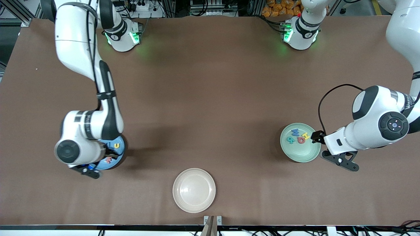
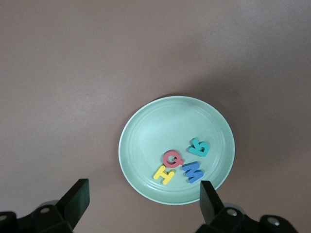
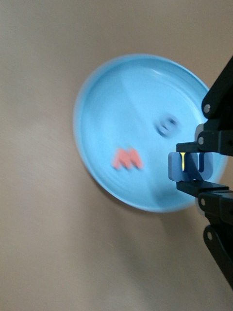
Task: Sort upper and lower case letters into plates
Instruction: 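Carry the blue E into the blue plate with the right gripper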
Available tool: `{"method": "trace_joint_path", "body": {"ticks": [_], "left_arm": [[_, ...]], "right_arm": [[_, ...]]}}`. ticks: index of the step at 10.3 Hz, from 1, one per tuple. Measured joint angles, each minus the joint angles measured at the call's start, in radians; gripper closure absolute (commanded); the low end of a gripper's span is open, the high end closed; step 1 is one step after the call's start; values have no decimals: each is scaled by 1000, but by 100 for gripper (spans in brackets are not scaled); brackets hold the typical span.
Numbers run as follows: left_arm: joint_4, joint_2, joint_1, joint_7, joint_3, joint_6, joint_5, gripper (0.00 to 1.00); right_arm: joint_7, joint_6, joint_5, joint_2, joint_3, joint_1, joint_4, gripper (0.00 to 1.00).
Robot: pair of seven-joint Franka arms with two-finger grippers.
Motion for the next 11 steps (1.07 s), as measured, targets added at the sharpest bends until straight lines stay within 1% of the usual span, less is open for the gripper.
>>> {"method": "trace_joint_path", "body": {"ticks": [1,2,3,4,5,7,11], "left_arm": [[1,-7,-20,-10,16,0,0,0],[1,-24,-53,-19,52,0,-3,0],[3,-39,-79,-34,82,0,-19,0],[3,-51,-96,-61,101,0,-30,0],[3,-57,-108,-87,121,0,-32,0],[6,-64,-112,-105,162,2,-36,0],[7,-97,-136,-124,182,9,-39,0]], "right_arm": [[-77,19,0,0,0,-44,0,100],[-128,34,0,0,0,-77,-1,100],[-154,53,0,1,1,-93,-3,83],[-157,68,1,2,5,-93,-5,9],[-155,69,1,2,13,-84,-10,0],[-153,67,1,2,17,-63,-28,0],[-153,93,2,2,17,-58,-28,0]]}}
